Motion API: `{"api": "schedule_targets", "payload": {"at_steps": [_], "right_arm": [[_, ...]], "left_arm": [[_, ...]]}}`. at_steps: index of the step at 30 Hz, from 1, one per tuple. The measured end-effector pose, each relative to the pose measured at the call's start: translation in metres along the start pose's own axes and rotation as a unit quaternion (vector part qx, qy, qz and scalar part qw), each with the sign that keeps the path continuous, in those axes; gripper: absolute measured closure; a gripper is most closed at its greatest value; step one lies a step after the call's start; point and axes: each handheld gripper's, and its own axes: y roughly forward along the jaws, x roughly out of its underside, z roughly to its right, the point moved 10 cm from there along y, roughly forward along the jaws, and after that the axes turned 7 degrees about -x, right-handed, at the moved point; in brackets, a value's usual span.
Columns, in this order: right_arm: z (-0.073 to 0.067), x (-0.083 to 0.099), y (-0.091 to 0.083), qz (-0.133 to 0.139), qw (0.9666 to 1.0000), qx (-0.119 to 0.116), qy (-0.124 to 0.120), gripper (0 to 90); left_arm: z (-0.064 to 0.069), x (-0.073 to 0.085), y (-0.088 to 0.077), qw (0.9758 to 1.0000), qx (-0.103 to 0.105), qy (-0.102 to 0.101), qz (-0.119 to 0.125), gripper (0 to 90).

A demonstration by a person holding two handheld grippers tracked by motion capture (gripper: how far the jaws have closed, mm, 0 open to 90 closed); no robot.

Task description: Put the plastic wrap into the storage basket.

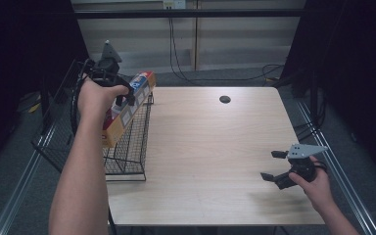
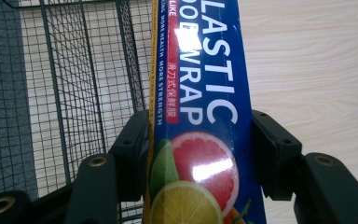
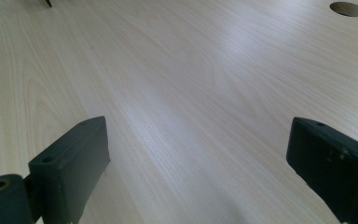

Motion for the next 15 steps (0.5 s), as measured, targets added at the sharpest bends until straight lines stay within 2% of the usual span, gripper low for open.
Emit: {"api": "schedule_targets", "payload": {"at_steps": [4, 6, 9, 15], "right_arm": [[0.000, 0.000, 0.000, 0.000, 1.0000, 0.002, 0.000, 5.7], [0.000, 0.000, 0.000, 0.001, 1.0000, -0.001, -0.001, 5.6], [0.000, 0.000, 0.000, 0.001, 1.0000, -0.001, -0.001, 5.7], [-0.001, -0.001, 0.001, 0.001, 1.0000, -0.002, -0.001, 5.7]], "left_arm": [[-0.005, 0.001, -0.004, 1.0000, -0.006, -0.007, 0.001, 45.2], [-0.009, 0.002, -0.007, 0.9999, -0.010, -0.003, -0.001, 45.3], [-0.013, 0.002, -0.010, 0.9998, -0.011, -0.013, 0.008, 45.3], [-0.024, 0.005, -0.018, 0.9996, -0.021, -0.018, 0.009, 45.3]]}}
